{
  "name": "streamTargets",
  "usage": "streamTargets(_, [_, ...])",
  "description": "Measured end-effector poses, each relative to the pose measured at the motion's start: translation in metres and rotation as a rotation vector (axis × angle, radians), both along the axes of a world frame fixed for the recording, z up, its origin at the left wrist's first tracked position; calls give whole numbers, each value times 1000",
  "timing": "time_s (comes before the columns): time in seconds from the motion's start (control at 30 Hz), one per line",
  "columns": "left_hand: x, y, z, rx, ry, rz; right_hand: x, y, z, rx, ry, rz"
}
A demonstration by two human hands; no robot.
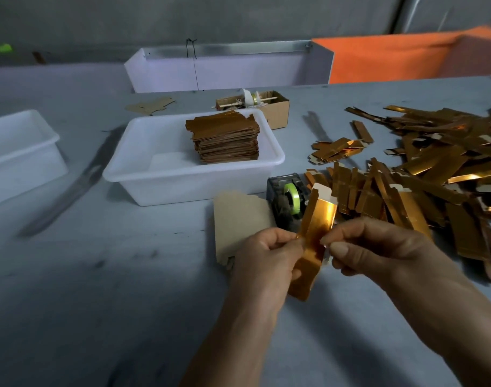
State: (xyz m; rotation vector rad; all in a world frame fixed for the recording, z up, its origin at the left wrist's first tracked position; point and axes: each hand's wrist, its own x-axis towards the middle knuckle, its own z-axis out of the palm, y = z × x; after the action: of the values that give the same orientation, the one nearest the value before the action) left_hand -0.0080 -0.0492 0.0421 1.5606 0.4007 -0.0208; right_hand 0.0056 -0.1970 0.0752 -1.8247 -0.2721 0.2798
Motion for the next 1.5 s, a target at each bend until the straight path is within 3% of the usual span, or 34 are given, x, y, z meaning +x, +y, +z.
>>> streamTargets(0.33, [-5,-2,-2,-34,-62,51,8,13,-2,-145,-285,-31])
streamTargets(0.7, [-9,5,1,-71,-94,-95,10,16,-5,-299,-343,-137])
streamTargets(1.07, [-11,-6,-8,185,-275,93,5,22,-6,-401,-354,-125])
streamTargets(1.27, [-16,-20,-13,629,-591,287,2,21,-5,-457,-400,-160])
streamTargets(1.4, [-20,-22,-12,637,-644,327,0,22,-7,-564,-506,-172])
streamTargets(1.5, [-21,-15,-7,525,-616,354,5,17,-10,-672,-386,-155])
